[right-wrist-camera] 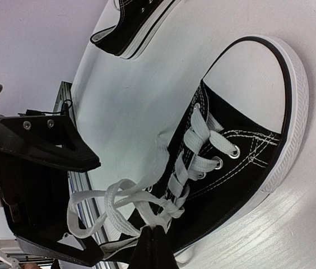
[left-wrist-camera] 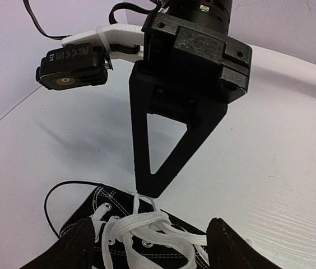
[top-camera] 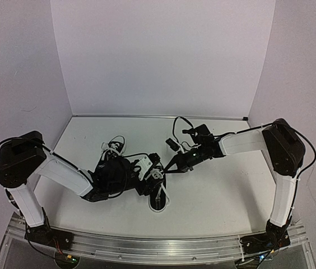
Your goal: Tie the shoes
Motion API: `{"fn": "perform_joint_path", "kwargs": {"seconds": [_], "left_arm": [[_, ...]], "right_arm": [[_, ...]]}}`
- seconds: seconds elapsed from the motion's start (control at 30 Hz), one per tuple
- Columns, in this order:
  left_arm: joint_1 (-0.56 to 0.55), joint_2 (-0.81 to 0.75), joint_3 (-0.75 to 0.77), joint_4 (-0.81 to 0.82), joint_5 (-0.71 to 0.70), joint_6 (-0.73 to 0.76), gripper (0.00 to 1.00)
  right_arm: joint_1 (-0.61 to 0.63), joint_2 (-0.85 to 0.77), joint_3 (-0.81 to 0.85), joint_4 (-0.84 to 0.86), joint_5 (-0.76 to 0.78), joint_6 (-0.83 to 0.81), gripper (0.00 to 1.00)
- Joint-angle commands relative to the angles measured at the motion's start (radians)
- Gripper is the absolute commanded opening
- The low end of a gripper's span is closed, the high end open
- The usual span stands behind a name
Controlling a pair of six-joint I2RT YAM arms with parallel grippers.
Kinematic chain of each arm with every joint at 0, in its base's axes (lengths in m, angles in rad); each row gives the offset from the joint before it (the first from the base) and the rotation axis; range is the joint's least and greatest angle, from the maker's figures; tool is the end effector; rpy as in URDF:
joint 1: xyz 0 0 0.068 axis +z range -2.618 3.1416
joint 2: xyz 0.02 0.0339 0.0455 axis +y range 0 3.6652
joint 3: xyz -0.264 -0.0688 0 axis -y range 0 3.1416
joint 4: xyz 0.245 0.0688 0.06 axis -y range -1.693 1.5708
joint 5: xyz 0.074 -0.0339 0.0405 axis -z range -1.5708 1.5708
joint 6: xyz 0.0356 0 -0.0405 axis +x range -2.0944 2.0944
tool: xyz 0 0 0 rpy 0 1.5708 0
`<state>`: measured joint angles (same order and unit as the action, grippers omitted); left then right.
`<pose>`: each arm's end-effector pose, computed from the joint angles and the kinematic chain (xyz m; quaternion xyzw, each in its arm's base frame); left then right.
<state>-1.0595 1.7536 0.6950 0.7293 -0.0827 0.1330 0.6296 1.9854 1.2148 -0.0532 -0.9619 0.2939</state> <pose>0.1709 -0.2985 0.1535 0.4365 0.6860 -0.2296 0.5349 0.3126 0.2639 0.1583 -0.3043 0.7856 0.5297 0.0977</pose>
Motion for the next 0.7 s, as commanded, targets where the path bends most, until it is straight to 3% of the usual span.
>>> {"fn": "perform_joint_path", "kwargs": {"seconds": [0.0, 0.23, 0.37, 0.47, 0.67], "left_arm": [[-0.004, 0.017, 0.042, 0.065, -0.045, 0.017, 0.64], [-0.002, -0.004, 0.004, 0.121, -0.074, 0.001, 0.24], [0.003, -0.015, -0.012, 0.131, -0.077, -0.023, 0.07], [0.014, -0.023, -0.022, 0.135, -0.080, -0.056, 0.01], [0.054, -0.048, -0.048, 0.131, -0.081, -0.120, 0.00]], "right_arm": [[0.005, -0.038, 0.016, 0.015, -0.002, 0.002, 0.00], [0.005, -0.052, 0.009, 0.014, 0.028, 0.007, 0.00], [0.004, -0.071, -0.008, 0.014, 0.064, 0.013, 0.00], [0.004, -0.083, -0.022, 0.013, 0.093, 0.014, 0.00], [0.002, -0.092, -0.053, 0.010, 0.137, 0.014, 0.00]]}}
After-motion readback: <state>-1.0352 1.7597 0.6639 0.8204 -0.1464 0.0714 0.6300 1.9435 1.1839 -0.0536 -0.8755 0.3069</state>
